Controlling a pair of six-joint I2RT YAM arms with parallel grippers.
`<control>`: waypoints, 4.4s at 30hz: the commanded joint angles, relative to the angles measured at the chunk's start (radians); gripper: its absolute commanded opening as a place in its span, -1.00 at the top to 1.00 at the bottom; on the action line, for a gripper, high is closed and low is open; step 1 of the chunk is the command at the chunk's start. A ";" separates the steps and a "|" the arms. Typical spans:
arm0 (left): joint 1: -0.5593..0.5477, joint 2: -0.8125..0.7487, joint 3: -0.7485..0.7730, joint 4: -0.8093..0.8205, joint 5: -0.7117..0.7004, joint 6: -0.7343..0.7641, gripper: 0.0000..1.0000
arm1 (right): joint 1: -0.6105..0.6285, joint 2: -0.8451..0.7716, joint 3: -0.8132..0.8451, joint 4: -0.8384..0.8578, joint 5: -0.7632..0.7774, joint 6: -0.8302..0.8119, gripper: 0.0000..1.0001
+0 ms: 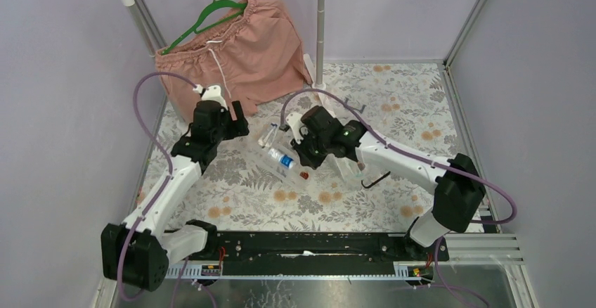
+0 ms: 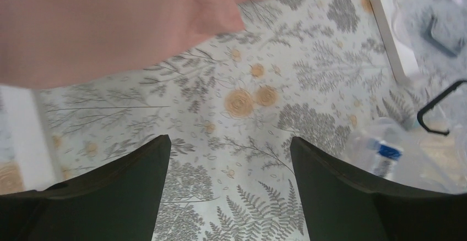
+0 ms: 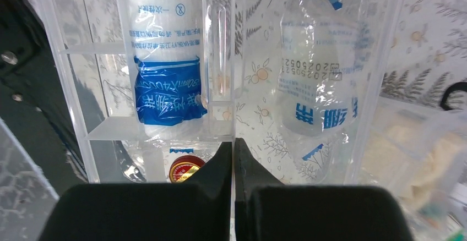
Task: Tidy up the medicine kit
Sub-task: Pick up the medicine box compartment at the center of the board, then place the medicine box compartment inside the medicine box, then adjust the medicine box at the center of the board.
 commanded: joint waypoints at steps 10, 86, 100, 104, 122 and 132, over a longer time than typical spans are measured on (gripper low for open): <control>0.017 -0.194 -0.064 0.066 -0.257 -0.051 -0.86 | 0.003 -0.005 0.309 -0.398 0.203 0.142 1.00; 0.019 -0.117 -0.050 0.069 -0.174 -0.034 -0.91 | -0.298 -0.070 -0.059 -0.281 0.148 -0.041 1.00; 0.019 -0.119 -0.052 0.070 -0.170 -0.033 -0.91 | -0.297 0.009 -0.091 -0.273 0.123 -0.041 0.96; 0.019 -0.119 -0.052 0.069 -0.166 -0.031 -0.91 | -0.270 0.026 -0.072 -0.276 0.101 -0.052 0.96; 0.018 -0.144 -0.039 0.057 -0.173 -0.007 -0.92 | -0.024 0.146 0.070 -0.239 0.024 -0.075 0.86; 0.019 -0.144 -0.024 0.050 -0.171 -0.012 -0.92 | -0.024 0.086 0.128 -0.260 0.106 -0.064 0.54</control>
